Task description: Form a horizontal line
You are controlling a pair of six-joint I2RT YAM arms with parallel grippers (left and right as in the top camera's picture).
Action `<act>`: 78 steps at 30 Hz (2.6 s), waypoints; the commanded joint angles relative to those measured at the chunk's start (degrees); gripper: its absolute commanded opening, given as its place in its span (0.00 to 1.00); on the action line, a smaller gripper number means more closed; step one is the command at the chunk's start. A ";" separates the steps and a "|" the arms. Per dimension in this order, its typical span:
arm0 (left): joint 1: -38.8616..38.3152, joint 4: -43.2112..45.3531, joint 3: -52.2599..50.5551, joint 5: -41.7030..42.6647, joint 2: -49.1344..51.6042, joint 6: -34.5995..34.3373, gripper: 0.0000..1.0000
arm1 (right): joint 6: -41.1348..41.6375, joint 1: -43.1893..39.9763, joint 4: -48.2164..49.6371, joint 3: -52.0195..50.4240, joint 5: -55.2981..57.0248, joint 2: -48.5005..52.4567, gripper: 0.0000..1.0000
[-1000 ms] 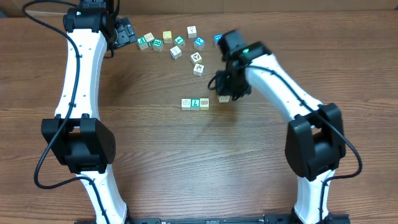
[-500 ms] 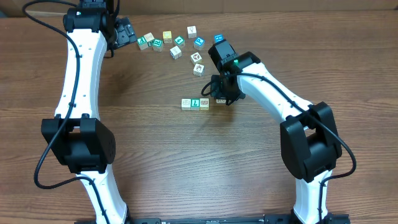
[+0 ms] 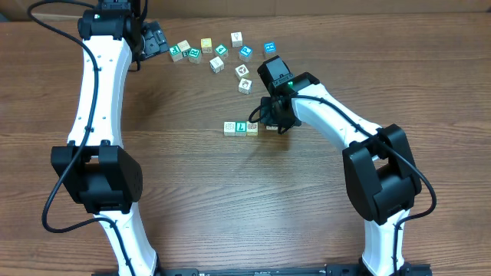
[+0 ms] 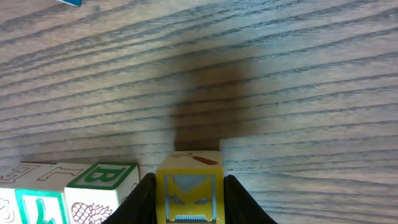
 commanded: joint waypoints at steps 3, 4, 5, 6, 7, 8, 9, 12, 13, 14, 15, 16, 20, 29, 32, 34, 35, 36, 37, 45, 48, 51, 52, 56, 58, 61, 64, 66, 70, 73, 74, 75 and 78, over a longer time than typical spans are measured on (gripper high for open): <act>0.02 0.09 0.74 -0.15 -0.24 0.66 1.00 | 0.46 1.38 0.39 -0.46 1.31 -0.15 0.27; 0.02 0.09 0.74 -0.15 -0.24 0.68 1.00 | 0.48 1.40 0.35 -0.46 1.95 -0.15 0.27; 0.02 0.09 0.74 -0.15 -0.24 0.68 1.00 | 0.50 1.40 0.22 -0.46 2.47 -0.15 0.27; 0.02 0.09 0.74 -0.15 -0.24 0.66 1.00 | 0.48 1.38 0.13 -0.46 2.84 -0.15 0.27; 0.02 0.09 0.74 -0.15 -0.24 0.66 1.00 | 0.48 1.38 0.15 -0.46 3.04 -0.15 0.27; 0.02 0.09 0.74 -0.15 -0.24 0.66 1.00 | 0.48 1.38 0.20 -0.46 2.97 -0.15 0.27; 0.02 0.09 0.74 -0.15 -0.24 0.66 1.00 | 0.48 1.40 0.20 -0.46 2.99 -0.15 0.27; 0.02 0.09 0.74 -0.15 -0.24 0.68 1.00 | 0.48 1.40 0.11 -0.46 2.99 -0.15 0.29; 0.02 0.09 0.74 -0.15 -0.24 0.66 1.00 | 0.48 1.40 0.11 -0.46 2.97 -0.15 0.31; 0.02 0.09 0.74 -0.15 -0.24 0.66 1.00 | 0.48 1.40 0.13 -0.46 2.99 -0.15 0.32; 0.02 0.09 0.74 -0.15 -0.24 0.66 1.00 | 0.48 1.40 0.13 -0.46 2.97 -0.15 0.33; 0.02 0.09 0.74 -0.15 -0.24 0.66 1.00 | 0.48 1.40 0.11 -0.46 2.97 -0.15 0.33; 0.02 0.09 0.74 -0.15 -0.24 0.66 1.00 | 0.46 1.40 -0.09 -0.46 2.99 -0.15 0.34; 0.02 0.09 0.74 -0.15 -0.24 0.66 1.00 | 0.46 0.74 3.30 -0.46 6.71 -0.15 0.38; 0.02 0.09 0.74 -0.15 -0.24 0.66 1.00 | 0.48 -0.13 4.24 -0.46 7.69 -0.15 0.38; 0.02 0.09 0.74 -0.15 -0.24 0.66 1.00 | 0.50 -0.92 4.31 -0.46 8.70 -0.15 0.36; 0.02 0.09 0.74 -0.15 -0.24 0.66 1.00 | 0.50 -1.44 4.24 -0.46 8.94 -0.15 0.34; 0.02 0.11 0.74 -0.13 -0.24 0.66 1.00 | 0.50 -1.88 4.09 -0.46 8.92 -0.15 0.32; 0.02 0.09 0.74 -0.15 -0.24 0.66 1.00 | 0.52 -2.29 3.85 -0.46 8.81 -0.15 0.28; 0.02 0.09 0.74 -0.15 -0.24 0.68 1.00 | 0.46 -3.26 -1.25 -0.46 6.93 -0.15 0.04; 0.02 0.09 0.74 -0.15 -0.24 0.66 1.00 | 0.46 -3.21 -2.19 -0.46 4.35 -0.15 0.04; 0.02 0.09 0.74 -0.15 -0.24 0.66 1.00 | 0.46 -3.21 -2.03 -0.46 0.72 -0.15 0.04; 0.02 0.09 0.74 -0.15 -0.24 0.66 1.00 | 0.46 -3.21 -2.01 -0.46 -0.98 -0.15 0.04; 0.02 0.09 0.74 -0.15 -0.24 0.66 1.00 | 0.44 -3.21 -2.32 -0.46 -4.81 -0.15 0.04; 0.02 0.09 0.74 -0.15 -0.24 0.68 1.00 | 0.44 -3.19 -2.71 -0.46 -5.09 -0.15 0.04; 0.02 0.09 0.74 -0.15 -0.24 0.66 1.00 | 0.44 -3.17 -4.00 -0.46 -5.14 -0.15 0.04; 0.02 0.09 0.74 -0.15 -0.24 0.68 1.00 | 0.42 -3.17 -5.27 -0.46 -5.27 -0.15 0.05; 0.02 0.09 0.74 -0.15 -0.24 0.66 1.00 | 0.42 -3.17 -5.27 -0.46 -5.27 -0.15 0.05; 0.02 0.09 0.74 -0.13 -0.24 0.66 1.00 | 0.39 -3.17 -5.05 -0.46 -4.96 -0.15 0.06; 0.02 0.09 0.74 -0.15 -0.24 0.66 1.00 | 0.42 -3.17 -4.13 -0.46 -2.05 -0.15 0.06; 0.02 0.09 0.74 -0.15 -0.24 0.66 1.00 | 0.42 -3.17 -3.91 -0.46 -1.03 -0.15 0.06; 0.02 0.09 0.74 -0.15 -0.24 0.66 1.00 | 0.39 -3.19 -3.72 -0.46 -0.26 -0.15 0.06; 0.02 0.09 0.74 -0.15 -0.24 0.66 1.00 | 0.20 -3.23 -3.48 -0.46 -0.02 -0.15 0.04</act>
